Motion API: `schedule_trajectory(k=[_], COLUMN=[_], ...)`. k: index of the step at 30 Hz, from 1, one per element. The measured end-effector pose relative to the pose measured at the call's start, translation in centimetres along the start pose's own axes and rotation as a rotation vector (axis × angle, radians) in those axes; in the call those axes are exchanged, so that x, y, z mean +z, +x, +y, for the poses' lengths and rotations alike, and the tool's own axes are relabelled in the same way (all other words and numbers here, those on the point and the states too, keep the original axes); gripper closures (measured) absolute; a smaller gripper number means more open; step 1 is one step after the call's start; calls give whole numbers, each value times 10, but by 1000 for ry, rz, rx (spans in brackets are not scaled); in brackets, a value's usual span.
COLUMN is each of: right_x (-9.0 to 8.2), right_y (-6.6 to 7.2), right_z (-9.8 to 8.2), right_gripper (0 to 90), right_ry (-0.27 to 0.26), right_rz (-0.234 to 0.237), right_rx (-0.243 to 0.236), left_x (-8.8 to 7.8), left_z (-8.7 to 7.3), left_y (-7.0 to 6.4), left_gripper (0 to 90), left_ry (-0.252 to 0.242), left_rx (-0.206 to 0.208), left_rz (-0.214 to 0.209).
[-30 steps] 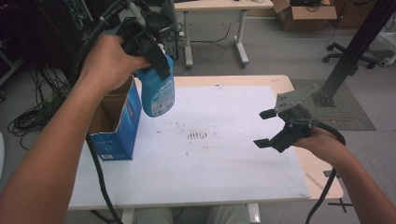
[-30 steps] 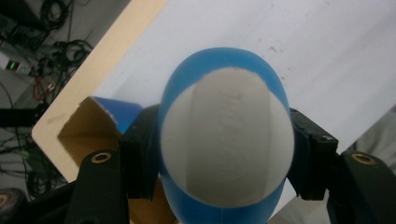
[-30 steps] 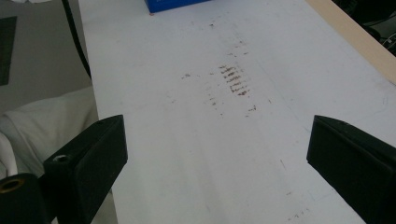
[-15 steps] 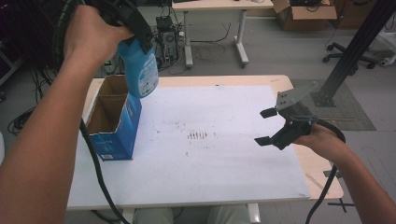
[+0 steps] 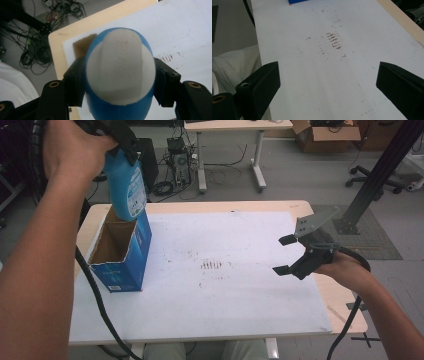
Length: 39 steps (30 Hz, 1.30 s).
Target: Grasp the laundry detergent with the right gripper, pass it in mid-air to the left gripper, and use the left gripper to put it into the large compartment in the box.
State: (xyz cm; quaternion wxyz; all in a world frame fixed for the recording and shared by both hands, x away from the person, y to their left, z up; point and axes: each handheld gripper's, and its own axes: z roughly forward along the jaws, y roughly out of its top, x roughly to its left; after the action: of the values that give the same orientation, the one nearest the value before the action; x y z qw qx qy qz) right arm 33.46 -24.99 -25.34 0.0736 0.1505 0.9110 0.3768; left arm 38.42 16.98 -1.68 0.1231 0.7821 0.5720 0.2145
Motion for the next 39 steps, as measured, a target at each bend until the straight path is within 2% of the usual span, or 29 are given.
schedule_trajectory(k=[9, 13, 17, 24, 39], right_x=[-4, -4, -2, 3, 10], right_y=[-1, -1, -1, -1, -2], right_z=[-5, -6, -7, -8, -7], right_gripper=[51, 51, 51, 52, 54], right_ry=[-5, -9, -6, -2, 10], right_rz=[-7, -6, -4, 0, 12], right_rx=[8, 8, 6, 5, 8], left_x=[-2, 2, 9, 30, 81], left_z=[-10, -16, -21, -32, -56], left_y=[20, 26, 32, 40, 52], left_gripper=[380, 380, 380, 381, 381], left_ry=[3, 10, 16, 23, 65], left_rx=[-78, -123, -148, -178, -198], left_rz=[41, 57, 70, 64, 57])
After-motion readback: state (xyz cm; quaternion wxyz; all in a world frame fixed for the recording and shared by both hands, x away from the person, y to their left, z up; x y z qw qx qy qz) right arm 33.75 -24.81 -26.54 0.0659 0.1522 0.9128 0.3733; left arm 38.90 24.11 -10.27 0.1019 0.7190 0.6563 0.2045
